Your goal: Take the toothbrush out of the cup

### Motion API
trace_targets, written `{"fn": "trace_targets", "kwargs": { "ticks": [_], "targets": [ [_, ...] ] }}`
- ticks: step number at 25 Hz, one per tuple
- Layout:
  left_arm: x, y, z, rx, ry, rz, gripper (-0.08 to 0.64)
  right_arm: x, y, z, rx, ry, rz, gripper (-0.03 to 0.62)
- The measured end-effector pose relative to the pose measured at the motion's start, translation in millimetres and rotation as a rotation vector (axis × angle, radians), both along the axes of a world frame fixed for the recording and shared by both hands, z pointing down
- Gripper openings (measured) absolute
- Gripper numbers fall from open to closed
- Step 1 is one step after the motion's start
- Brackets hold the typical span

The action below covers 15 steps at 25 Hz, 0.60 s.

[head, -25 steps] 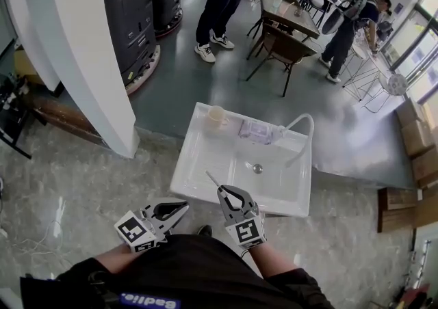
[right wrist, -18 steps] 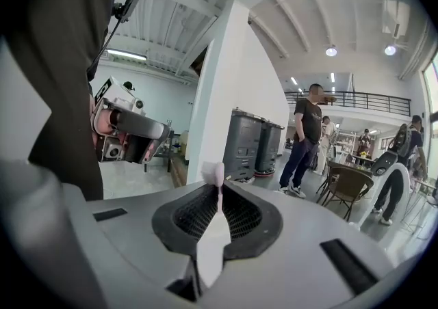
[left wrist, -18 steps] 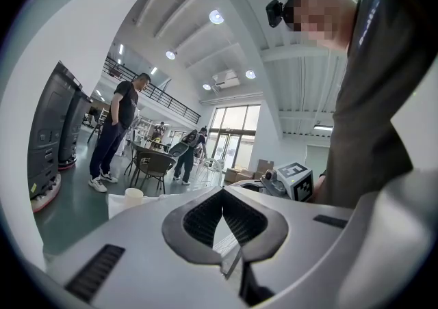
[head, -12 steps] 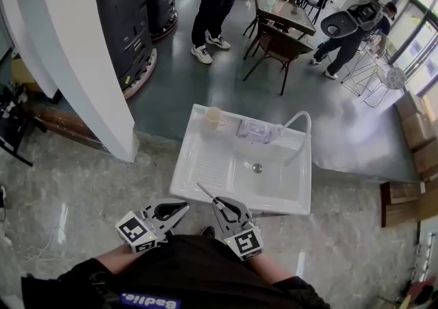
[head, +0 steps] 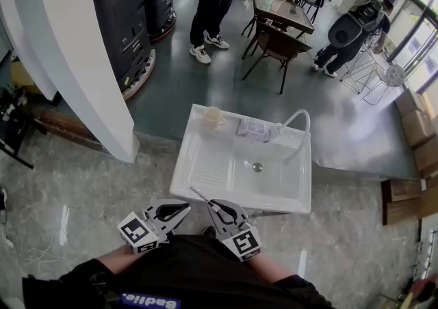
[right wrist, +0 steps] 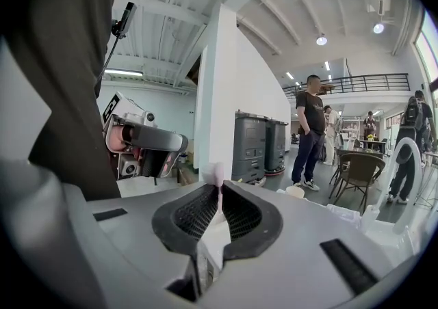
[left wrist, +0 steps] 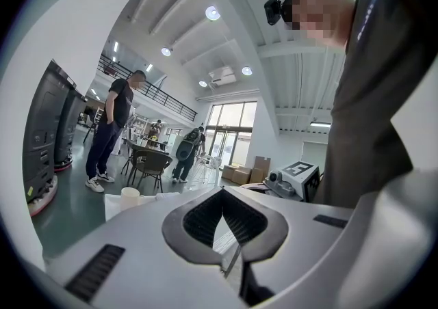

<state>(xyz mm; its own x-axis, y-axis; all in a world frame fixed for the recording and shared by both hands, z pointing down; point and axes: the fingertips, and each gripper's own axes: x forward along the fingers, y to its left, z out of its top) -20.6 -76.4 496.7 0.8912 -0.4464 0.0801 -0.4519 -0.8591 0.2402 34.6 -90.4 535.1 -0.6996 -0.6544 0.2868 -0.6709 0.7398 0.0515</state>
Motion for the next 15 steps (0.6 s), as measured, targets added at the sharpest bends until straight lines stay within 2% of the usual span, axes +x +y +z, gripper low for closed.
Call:
{"fn": "trace_targets", "kwargs": {
  "ticks": [10,15],
  "targets": [
    [-2,1,0,0.000,-0.002,-0.007,0.009,-7,2,3,-0.013,-0.013,-0.042,0.031],
    [-2,2,0,0.005,-0.005,-0.002,0.009,-12,3,-6,-0.046,-0.019,-0.031,0.031]
  ]
}}
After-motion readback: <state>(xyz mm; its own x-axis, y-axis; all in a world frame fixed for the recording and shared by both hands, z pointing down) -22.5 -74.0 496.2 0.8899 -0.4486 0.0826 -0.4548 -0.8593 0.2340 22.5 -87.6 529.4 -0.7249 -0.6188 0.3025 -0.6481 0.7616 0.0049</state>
